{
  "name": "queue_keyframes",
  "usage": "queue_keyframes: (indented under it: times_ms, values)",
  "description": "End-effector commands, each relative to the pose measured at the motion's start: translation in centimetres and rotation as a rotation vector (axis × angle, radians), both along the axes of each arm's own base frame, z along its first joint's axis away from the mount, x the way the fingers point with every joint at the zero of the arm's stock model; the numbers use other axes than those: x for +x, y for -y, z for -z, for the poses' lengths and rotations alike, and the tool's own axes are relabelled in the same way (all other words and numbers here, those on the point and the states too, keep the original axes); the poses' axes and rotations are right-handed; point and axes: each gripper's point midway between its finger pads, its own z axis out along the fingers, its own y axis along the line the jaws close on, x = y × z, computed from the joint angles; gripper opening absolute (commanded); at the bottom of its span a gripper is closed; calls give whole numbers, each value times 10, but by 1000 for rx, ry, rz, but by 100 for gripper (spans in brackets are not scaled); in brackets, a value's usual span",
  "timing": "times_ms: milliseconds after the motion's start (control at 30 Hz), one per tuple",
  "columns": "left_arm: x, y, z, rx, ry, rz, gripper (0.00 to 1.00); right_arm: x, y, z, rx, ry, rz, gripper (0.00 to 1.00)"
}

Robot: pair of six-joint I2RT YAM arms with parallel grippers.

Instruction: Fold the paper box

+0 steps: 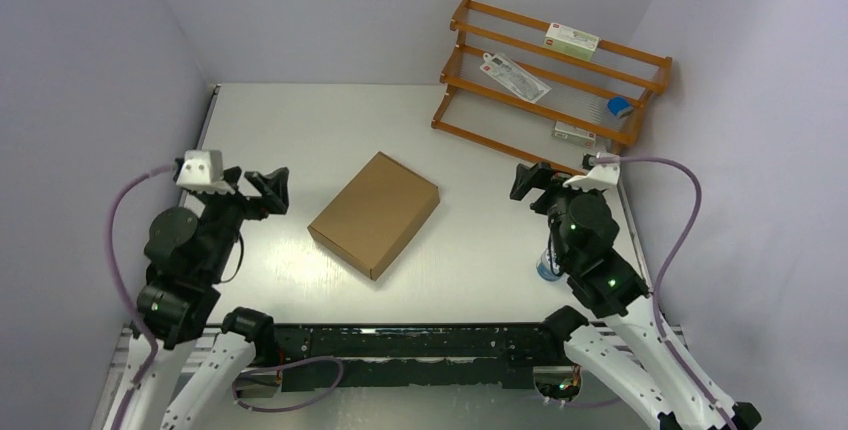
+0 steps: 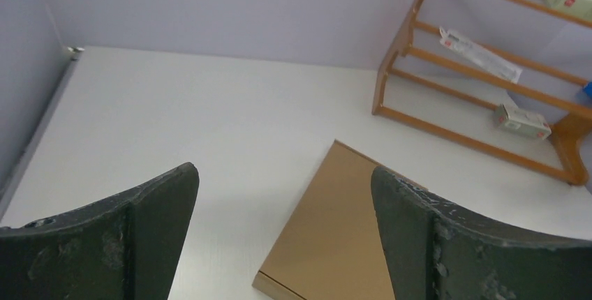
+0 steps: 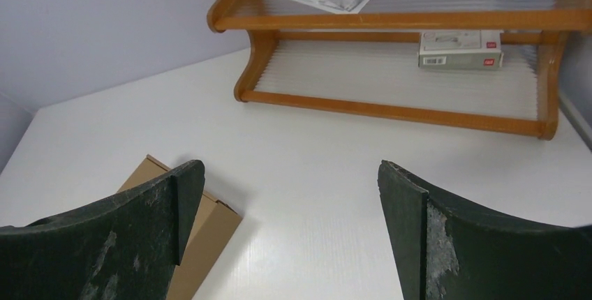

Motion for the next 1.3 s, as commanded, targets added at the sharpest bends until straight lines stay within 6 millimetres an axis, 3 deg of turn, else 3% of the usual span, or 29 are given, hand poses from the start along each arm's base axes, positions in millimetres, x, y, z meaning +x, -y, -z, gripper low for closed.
queue_keyframes:
  times_ms: [0,300,567,1267]
  values:
    - [-13,-22,1,16,79,-92,98,-14,19,-12,-46,23,36,100]
    - [-26,-33,-4,-31,191,-128,98,-31,25,-25,-21,139,2,100]
    - [-22,-34,4,-11,162,-141,98,-27,18,-17,-8,118,-18,100]
    - [-20,-29,7,0,156,-113,98,-26,8,-23,-70,109,-84,100]
